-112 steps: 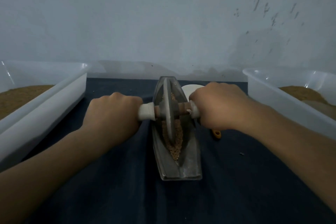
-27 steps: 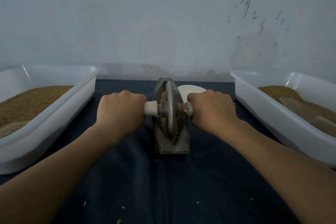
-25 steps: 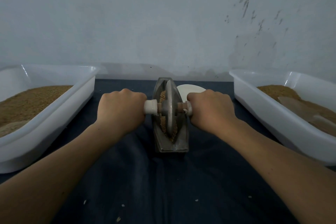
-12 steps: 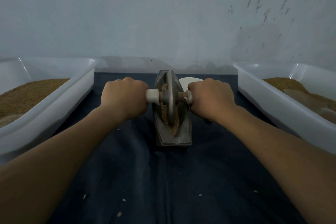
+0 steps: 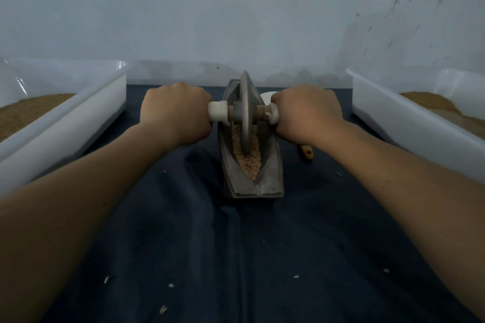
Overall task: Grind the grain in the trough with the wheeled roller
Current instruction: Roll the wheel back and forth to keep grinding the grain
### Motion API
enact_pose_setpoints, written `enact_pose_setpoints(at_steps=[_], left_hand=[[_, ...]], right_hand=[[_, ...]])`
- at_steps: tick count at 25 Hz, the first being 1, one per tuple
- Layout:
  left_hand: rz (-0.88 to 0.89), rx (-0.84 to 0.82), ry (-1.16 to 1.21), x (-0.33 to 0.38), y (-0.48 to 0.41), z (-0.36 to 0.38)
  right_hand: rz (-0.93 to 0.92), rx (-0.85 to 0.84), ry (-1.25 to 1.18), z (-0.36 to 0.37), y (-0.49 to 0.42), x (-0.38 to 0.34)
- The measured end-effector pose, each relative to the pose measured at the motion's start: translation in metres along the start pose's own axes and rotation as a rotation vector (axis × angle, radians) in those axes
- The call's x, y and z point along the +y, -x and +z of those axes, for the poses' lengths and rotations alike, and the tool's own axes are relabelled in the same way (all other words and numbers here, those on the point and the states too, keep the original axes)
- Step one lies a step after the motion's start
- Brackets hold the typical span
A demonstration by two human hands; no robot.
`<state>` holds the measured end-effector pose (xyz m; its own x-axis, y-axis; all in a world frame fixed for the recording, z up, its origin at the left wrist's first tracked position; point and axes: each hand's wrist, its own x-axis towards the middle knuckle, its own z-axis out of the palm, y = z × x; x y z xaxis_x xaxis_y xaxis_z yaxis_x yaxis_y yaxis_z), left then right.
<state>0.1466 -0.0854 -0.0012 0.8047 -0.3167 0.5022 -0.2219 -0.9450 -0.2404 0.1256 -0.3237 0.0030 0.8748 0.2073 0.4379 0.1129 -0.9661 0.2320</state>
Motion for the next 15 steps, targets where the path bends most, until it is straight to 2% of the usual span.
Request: enact_pose_setpoints(at_steps=[15], left_hand=[[0.066,0.01,-0.049,-0.003,-0.039,0.01]], right_hand=[[-0.011,-0.166,-0.07,0.017,-0.029,0.017]])
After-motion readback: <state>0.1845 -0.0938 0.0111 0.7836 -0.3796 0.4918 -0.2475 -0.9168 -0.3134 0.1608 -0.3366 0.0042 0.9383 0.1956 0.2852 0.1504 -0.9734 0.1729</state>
